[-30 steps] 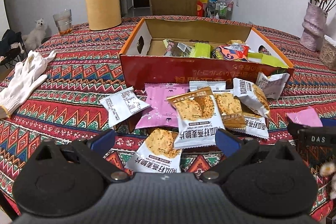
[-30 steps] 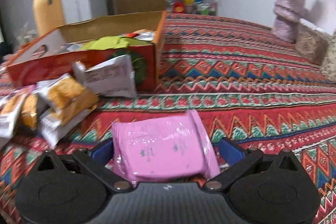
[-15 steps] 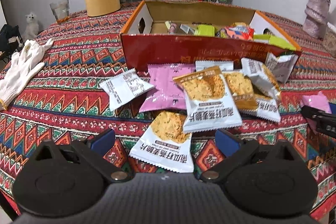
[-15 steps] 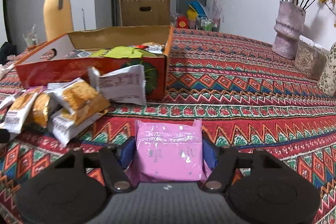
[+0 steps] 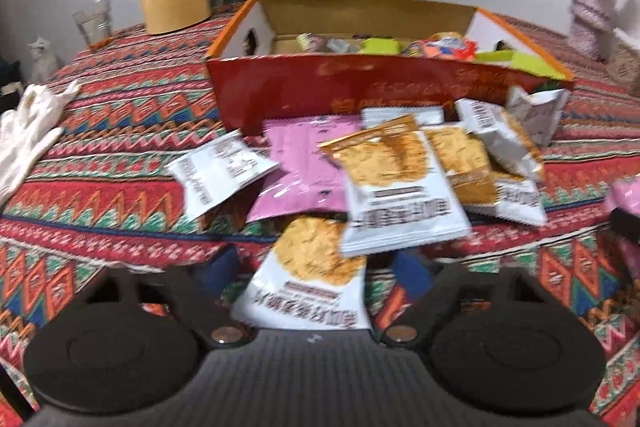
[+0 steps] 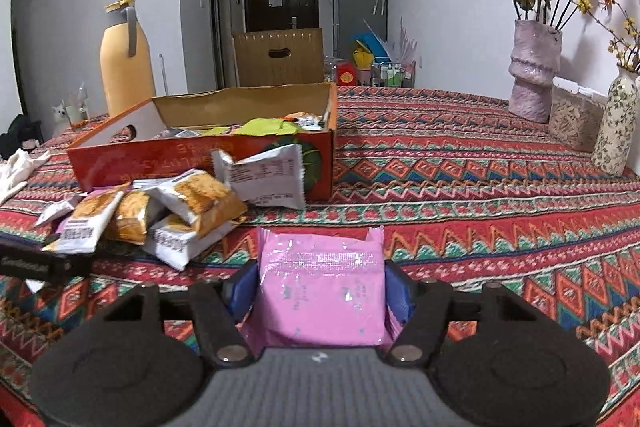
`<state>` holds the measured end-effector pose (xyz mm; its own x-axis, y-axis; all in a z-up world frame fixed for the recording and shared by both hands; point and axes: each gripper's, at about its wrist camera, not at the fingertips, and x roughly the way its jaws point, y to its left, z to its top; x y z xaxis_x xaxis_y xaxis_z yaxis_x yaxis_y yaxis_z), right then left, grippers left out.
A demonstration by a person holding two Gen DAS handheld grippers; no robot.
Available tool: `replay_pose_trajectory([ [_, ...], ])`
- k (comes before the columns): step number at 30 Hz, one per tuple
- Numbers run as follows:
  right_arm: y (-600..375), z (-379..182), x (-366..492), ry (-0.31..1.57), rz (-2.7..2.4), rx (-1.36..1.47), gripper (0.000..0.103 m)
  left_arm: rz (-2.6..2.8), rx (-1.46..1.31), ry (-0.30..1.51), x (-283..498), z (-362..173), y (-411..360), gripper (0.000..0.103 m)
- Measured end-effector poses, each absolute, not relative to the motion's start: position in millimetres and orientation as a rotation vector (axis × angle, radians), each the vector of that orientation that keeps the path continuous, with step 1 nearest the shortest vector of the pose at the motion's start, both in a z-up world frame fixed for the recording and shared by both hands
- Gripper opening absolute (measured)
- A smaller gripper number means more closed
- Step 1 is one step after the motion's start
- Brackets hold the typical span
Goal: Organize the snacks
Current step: 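Grasp the pink packet with the right gripper while the left grasps a white biscuit packet, then carry both packets over the box and open both grippers to drop them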
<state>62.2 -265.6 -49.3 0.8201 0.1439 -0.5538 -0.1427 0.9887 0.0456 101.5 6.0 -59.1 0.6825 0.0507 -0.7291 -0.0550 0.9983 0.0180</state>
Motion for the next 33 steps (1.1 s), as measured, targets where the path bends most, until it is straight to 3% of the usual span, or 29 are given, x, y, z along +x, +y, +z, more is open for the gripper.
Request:
replay_pose_trajectory([
  [1, -263.7, -50.1, 60.4, 0.591, 0.157, 0.004, 0.065, 0.046, -0.005, 0.813, 100.8, -57.9, 5.2, 0.052],
  [2, -261.6, -50.6, 58.7, 0.592, 0.162, 0.004, 0.065, 0.037, -0.003, 0.810, 99.7, -56.5, 4.5, 0.047],
  [5, -257.9, -50.9, 53.7, 0.595, 0.172, 0.019, 0.065, 0.015, -0.013, 0.809, 95.4, -55.5, 3.8, 0.045],
  [33, -228.9, -21.4, 17.4, 0.535, 0.174, -0.020, 0.065, -0.004, -0.028, 0.677, 38.6, -13.6, 29.1, 0.044],
])
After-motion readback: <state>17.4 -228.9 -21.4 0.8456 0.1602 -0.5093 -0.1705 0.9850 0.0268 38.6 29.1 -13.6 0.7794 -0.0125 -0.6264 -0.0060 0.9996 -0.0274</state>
